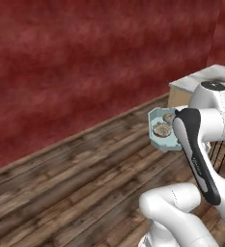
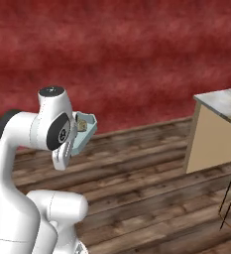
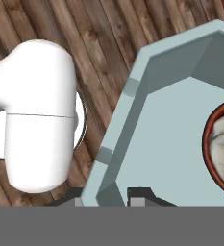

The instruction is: Place two dumplings into each of the tupperware containers and then place the containers in the fridge.

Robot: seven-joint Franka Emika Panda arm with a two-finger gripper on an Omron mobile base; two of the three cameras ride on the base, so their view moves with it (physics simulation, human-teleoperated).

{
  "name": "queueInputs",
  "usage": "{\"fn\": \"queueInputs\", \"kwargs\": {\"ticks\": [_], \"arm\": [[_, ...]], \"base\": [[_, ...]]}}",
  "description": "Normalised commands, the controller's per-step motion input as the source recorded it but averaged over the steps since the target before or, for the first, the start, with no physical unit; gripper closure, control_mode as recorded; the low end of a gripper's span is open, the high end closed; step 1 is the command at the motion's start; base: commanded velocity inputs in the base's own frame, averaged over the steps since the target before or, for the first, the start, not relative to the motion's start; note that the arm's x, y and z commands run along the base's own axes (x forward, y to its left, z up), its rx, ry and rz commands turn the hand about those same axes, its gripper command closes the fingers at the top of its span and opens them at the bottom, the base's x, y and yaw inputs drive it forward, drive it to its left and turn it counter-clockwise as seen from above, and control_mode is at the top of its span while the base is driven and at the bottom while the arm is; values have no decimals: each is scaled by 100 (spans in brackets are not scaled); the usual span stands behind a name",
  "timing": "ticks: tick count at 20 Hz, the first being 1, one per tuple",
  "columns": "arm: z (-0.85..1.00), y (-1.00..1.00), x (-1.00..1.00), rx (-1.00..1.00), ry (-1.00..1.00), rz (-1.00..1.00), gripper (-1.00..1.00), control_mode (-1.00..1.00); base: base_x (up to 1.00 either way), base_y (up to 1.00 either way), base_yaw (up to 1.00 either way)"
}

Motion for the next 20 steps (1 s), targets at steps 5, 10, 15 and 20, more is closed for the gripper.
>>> {"fn": "queueInputs", "kwargs": {"ticks": [5, 10, 15, 20], "arm": [[0, 0, 0, 0, 0, 0, 100, 100], [0, 0, 0, 0, 0, 0, 100, 100], [0, 0, 0, 0, 0, 0, 100, 100], [0, 0, 0, 0, 0, 0, 100, 100]], "base": [[100, 100, -31], [81, 100, -39], [69, 90, -67], [57, 88, -70]]}}
